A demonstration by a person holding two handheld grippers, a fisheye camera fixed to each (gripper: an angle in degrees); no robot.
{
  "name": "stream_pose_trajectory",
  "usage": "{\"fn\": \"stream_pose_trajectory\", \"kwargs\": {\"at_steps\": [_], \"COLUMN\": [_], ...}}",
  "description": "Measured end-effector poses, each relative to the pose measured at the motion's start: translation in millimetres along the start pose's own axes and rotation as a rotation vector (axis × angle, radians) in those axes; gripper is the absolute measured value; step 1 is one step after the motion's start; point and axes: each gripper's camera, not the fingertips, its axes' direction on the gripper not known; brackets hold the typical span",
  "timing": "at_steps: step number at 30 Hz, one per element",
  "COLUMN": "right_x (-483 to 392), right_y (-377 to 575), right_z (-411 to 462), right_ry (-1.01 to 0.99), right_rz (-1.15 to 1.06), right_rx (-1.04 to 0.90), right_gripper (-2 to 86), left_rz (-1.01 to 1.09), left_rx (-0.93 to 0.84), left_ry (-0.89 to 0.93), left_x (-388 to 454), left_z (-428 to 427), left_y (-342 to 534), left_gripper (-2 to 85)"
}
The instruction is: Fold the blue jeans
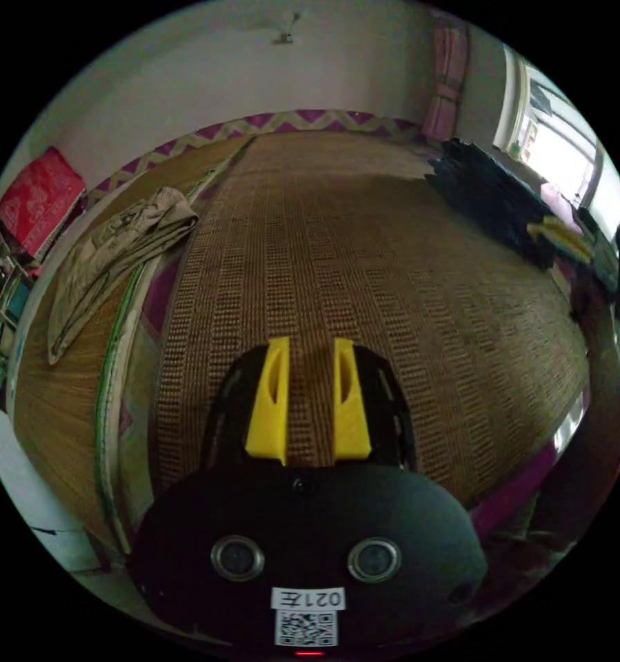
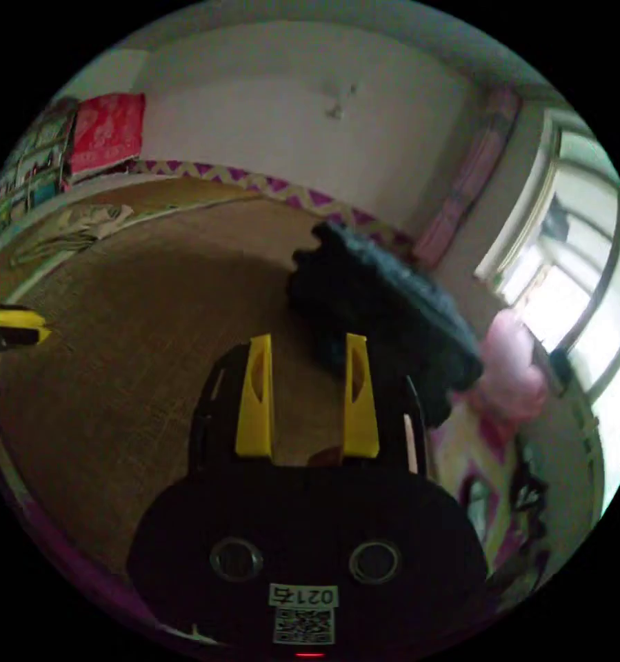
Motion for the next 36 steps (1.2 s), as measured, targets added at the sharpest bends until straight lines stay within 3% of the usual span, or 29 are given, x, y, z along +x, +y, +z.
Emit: {"fn": "stream_pose_trajectory", "kwargs": {"at_steps": [4, 13, 25, 31, 36], "right_x": [-12.3, -43.4, 4.7, -55.7, 32.3], "right_y": [-55.8, -128.5, -158.1, -151.2, -174.4], "right_z": [21.3, 128.4, 111.2, 111.0, 75.8], "right_ry": [0.142, 0.095, -0.277, -0.028, -0.295], "right_rz": [-0.159, -0.433, -0.306, -0.412, 0.002], "right_rx": [0.057, -0.139, -0.142, -0.118, -0.085], "right_gripper": [16.5, 17.4, 13.2, 5.3, 4.2], "left_rz": [0.029, 0.052, 0.052, 0.049, 0.044], "left_rx": [0.018, 0.021, 0.023, 0.024, 0.024], "left_ry": [0.01, 0.05, 0.057, 0.061, 0.07], "left_x": [-4.0, -5.4, -9.6, -12.6, -16.5], "left_z": [-8.1, -20.1, -40.2, -51.1, -60.2], "left_y": [10.1, 16.2, 26.5, 31.8, 36.1], "left_gripper": [10.1, 8.1, 8.0, 8.0, 7.8]}}
